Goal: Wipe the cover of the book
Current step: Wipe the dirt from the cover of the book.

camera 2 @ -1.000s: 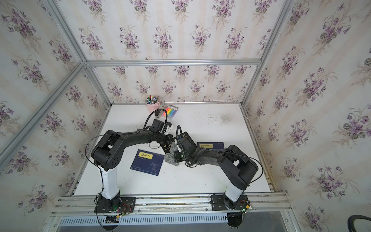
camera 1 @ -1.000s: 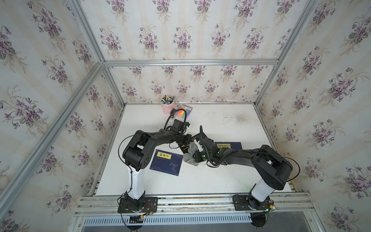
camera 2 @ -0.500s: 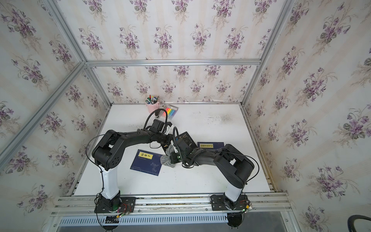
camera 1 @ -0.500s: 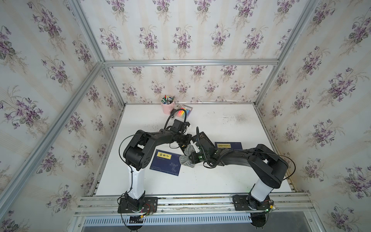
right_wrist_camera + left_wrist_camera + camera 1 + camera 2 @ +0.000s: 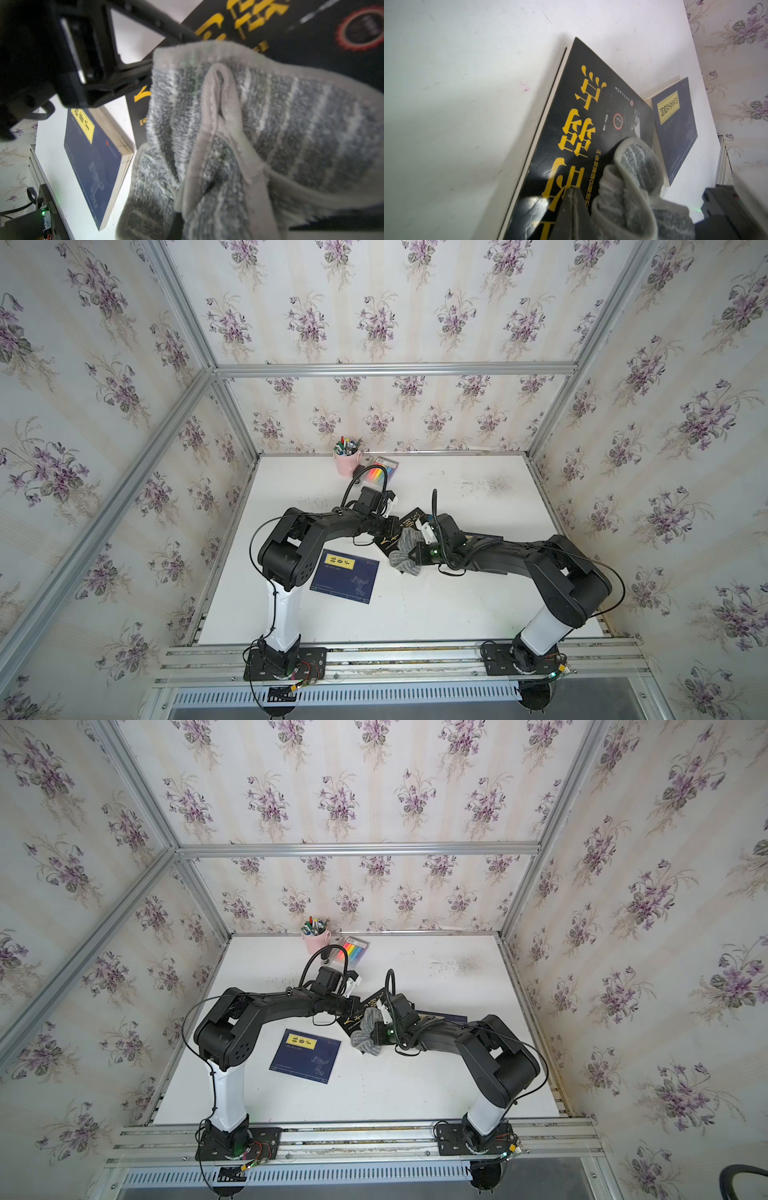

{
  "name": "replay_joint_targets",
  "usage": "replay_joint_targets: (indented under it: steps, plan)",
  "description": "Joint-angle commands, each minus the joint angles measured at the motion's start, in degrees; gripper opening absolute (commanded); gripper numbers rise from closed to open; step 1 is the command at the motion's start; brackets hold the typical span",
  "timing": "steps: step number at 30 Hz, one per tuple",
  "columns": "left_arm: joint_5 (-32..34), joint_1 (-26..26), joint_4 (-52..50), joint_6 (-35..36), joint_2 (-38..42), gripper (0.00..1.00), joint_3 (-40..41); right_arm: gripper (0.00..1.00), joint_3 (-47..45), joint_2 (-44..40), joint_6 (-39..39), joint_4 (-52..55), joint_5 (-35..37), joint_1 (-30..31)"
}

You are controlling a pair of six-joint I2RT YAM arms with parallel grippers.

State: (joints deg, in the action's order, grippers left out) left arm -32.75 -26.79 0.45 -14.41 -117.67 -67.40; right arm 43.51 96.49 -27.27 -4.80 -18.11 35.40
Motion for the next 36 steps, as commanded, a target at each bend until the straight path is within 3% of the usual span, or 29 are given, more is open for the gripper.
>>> replay_joint_targets:
  steps: [1,11,16,25,36]
  plan:
    - [8.13,-0.04,-11.18,0.61,-1.60,0.00,0.94,0.00,0.24,0.89,1.81,5.96,3.06,-2.40]
    - [8.44,0.01,-11.59,0.96,-1.50,0.00,0.95,0.00,-1.23,0.46,3.20,5.36,3.05,-15.86]
    - [8.34,0.02,-11.75,1.15,-1.66,0.00,0.82,0.00,-0.13,0.80,3.40,5.63,2.87,-19.03]
    - [8.08,0.07,-11.70,1.17,-2.08,0.00,0.43,0.00,0.00,2.24,2.79,4.27,-0.33,-17.78]
    - [7.79,-0.03,-11.20,0.46,-2.80,0.00,0.34,0.00,0.70,5.59,-1.11,1.56,0.62,-5.84]
